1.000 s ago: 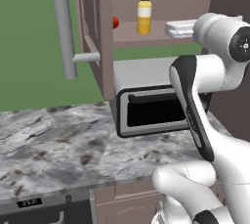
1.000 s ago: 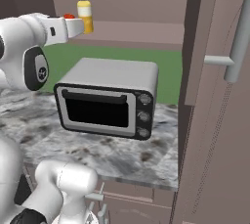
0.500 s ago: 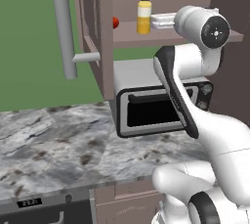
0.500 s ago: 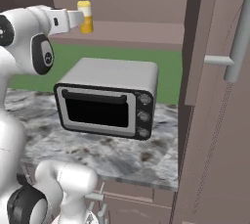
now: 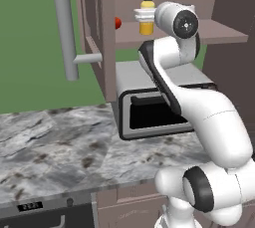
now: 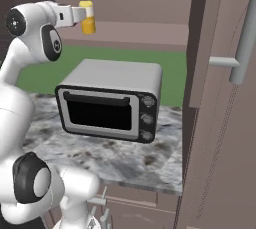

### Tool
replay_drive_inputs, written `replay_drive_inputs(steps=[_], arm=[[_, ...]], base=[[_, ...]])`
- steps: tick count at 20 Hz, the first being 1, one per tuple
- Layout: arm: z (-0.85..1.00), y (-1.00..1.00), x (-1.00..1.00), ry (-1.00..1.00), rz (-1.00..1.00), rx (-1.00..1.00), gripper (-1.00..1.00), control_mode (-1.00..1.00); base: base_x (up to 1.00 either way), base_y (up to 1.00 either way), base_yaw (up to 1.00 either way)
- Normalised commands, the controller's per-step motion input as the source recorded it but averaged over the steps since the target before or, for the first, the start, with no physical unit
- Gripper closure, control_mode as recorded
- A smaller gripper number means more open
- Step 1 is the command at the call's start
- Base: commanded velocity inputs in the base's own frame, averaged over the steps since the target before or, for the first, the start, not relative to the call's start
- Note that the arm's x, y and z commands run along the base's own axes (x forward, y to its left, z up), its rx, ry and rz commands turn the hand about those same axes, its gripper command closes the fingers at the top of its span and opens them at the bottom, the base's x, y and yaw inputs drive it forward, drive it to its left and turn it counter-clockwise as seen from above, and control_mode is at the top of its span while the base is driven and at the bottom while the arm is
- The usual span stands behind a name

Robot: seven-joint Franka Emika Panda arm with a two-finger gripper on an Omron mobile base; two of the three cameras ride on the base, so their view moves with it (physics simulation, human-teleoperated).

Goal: The dining table condiment station is running low on mustard. Refill the condiment station by opening the cabinet and taking the mustard from the cabinet and placing it on the dining table.

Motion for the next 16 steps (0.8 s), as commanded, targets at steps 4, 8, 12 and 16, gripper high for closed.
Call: replay_drive_inputs(steps=[4,8,12,16], arm=[[0.00,0.03,0.51,0.00,0.00,0.04,-1.00,-1.00],[0.00,0.00,0.31,0.02,0.00,0.01,-1.00,-1.00],[0.00,0.03,0.27,0.08,0.00,0.00,-1.00,-1.00],[0.00,0.01,0.18,0.08,0.00,0.00,-1.00,-1.00]], base=[[0.00,0.00,0.00],[0.00,0.00,0.00],[0.00,0.00,0.00],[0.00,0.00,0.00]])
